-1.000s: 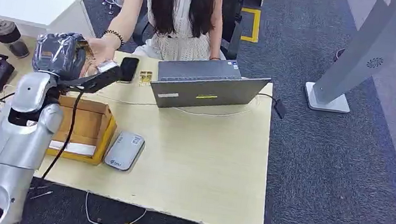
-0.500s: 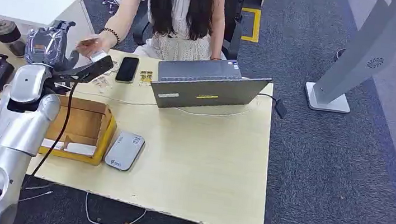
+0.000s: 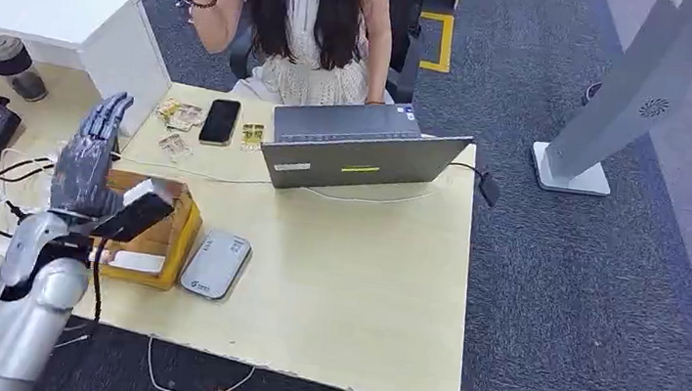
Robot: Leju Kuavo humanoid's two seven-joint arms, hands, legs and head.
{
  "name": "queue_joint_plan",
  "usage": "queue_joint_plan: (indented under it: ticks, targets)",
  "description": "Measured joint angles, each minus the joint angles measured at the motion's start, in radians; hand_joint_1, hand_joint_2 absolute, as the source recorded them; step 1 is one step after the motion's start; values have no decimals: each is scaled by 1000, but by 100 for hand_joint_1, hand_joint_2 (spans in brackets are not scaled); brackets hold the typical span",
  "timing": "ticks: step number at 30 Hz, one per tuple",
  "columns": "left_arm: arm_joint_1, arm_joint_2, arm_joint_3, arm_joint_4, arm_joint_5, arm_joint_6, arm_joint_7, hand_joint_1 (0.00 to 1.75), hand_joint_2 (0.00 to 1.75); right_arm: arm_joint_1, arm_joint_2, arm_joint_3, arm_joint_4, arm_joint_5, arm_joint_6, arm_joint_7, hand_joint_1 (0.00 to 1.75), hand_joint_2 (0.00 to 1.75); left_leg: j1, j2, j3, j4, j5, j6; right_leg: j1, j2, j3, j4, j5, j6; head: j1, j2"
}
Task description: Pass the card to the sensor for recognition and then transmit it.
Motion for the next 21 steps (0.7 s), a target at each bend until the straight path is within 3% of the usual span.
queue_joint_plan:
  ticks: [2, 4, 5, 7, 10, 15, 18, 19, 21]
  targets:
    - [131, -25, 60, -82, 213, -90, -126, 0, 175, 2, 0, -19, 0, -26, 0, -9, 0, 0, 0, 1, 0, 0, -2, 2, 0, 0, 0, 0, -1, 0, 0, 0]
    - [222, -47, 132, -117, 353, -195, -212, 0, 175, 3, 0, -36, -1, -41, 0, -18, 0, 0, 0, 1, 0, 0, -2, 2, 0, 0, 0, 0, -2, 1, 0, 0]
    - [259, -64, 189, -127, 434, -279, -252, 0, 0, 4, 0, -45, -1, -51, 0, -24, 0, 0, 0, 0, 0, 0, -2, 2, 0, 0, 0, 0, -2, 1, 0, 0]
    - [305, -103, 315, -131, 542, -455, -298, 0, 0, 4, 0, -61, -1, -59, 0, -34, 0, 0, 0, 0, -1, 0, -2, 2, 0, -1, 0, 0, -2, 1, 0, 0]
    - [326, -158, 527, -124, 670, -693, -303, 0, 0, 5, 0, -81, -2, -70, 0, -45, 0, 0, 1, 0, -1, 0, -2, 2, 1, -1, 0, 0, -2, 1, 0, 0]
    - [284, -218, 922, 14, 813, -955, -207, 0, 0, 7, -1, -106, -5, -82, 0, -47, 0, 0, 1, 0, 0, 0, -2, 2, 1, -1, 1, 0, -2, 1, 0, 0]
    - [262, -227, 1093, 131, 804, -994, -200, 0, 0, 8, -2, -112, -7, -80, 0, -47, 0, 0, 1, 0, 1, 0, -2, 2, 1, -1, 1, 0, -3, 1, 0, 0]
    - [257, -229, 1124, 166, 794, -989, -199, 0, 0, 8, -3, -112, -8, -79, 0, -45, 0, 0, 1, -1, 0, 0, -2, 2, 1, -2, 1, 0, -3, 1, 0, 0]
    - [215, -222, 1223, 331, 762, -931, -199, 0, 0, 7, -3, -112, -9, -73, 0, -44, 0, 0, -1, -4, 1, -1, -2, 2, 0, -5, 3, 0, -4, 1, 2, 0]
